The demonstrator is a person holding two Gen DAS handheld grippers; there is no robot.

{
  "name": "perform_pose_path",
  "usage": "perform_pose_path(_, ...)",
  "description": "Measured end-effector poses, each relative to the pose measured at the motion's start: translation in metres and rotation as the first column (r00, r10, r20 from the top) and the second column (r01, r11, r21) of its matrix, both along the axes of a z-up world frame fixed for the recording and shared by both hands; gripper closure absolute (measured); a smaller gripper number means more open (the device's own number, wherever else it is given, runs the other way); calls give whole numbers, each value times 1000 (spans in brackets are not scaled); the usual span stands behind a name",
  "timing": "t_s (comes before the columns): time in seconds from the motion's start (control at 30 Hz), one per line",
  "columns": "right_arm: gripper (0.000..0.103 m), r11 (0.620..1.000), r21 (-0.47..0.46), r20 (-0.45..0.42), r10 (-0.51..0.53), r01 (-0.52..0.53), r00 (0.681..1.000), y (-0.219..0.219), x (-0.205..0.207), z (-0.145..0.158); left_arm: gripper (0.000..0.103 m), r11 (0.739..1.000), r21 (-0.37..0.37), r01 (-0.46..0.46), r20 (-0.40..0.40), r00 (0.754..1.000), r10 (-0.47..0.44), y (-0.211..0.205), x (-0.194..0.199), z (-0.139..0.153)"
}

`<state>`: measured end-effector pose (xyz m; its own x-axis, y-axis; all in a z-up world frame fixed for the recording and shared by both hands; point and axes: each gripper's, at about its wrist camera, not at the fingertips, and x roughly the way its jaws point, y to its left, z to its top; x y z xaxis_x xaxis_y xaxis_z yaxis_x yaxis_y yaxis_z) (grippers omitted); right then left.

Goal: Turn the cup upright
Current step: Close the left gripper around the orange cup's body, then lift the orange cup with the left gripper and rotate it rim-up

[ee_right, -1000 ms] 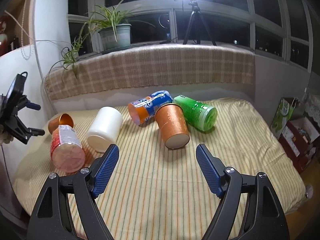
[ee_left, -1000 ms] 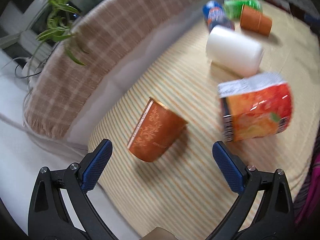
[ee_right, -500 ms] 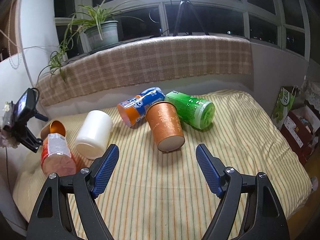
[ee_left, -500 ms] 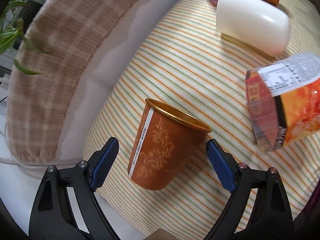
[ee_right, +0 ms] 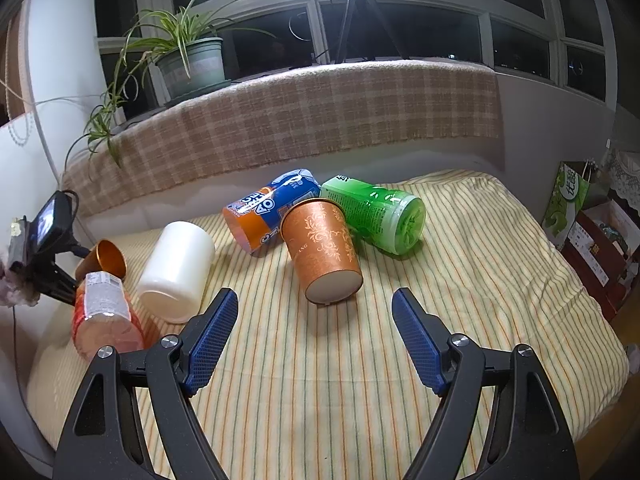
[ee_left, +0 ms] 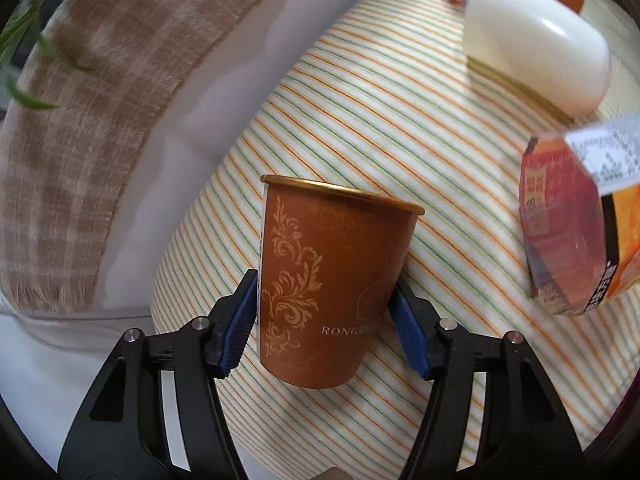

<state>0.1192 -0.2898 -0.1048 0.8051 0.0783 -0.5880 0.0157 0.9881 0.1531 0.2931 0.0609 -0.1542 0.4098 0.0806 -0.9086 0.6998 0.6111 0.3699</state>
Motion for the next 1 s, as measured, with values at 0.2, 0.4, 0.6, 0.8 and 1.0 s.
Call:
perform_pose_path(0.2, 24, 1000, 1, 6, 0, 0, 1000, -2, -5, 2, 38, 995, -71, -76, 18, 997, 77, 7, -8, 8)
perform_pose_path(0.4, 24, 1000, 4, 13, 0, 0, 1000, -7, -15, 6, 38, 979, -129, -159, 51, 985, 166, 21, -15, 29)
perform_pose_path(0.6, 24, 1000, 17, 27, 15, -16, 1000, -9, -25, 10, 38, 957, -211, -199, 94, 970, 222, 14, -39, 72)
perform_pose_path(0.8, 24, 999, 33, 46, 36, -37, 998, -13, -36, 15, 38, 927, -315, -206, 99, 964, 248, -22, -83, 116)
perform_pose_path(1.0, 24, 998, 44, 64, 37, -40, 997, -26, -50, 18, 38, 888, -411, -206, 38, 969, 243, -66, -123, 135)
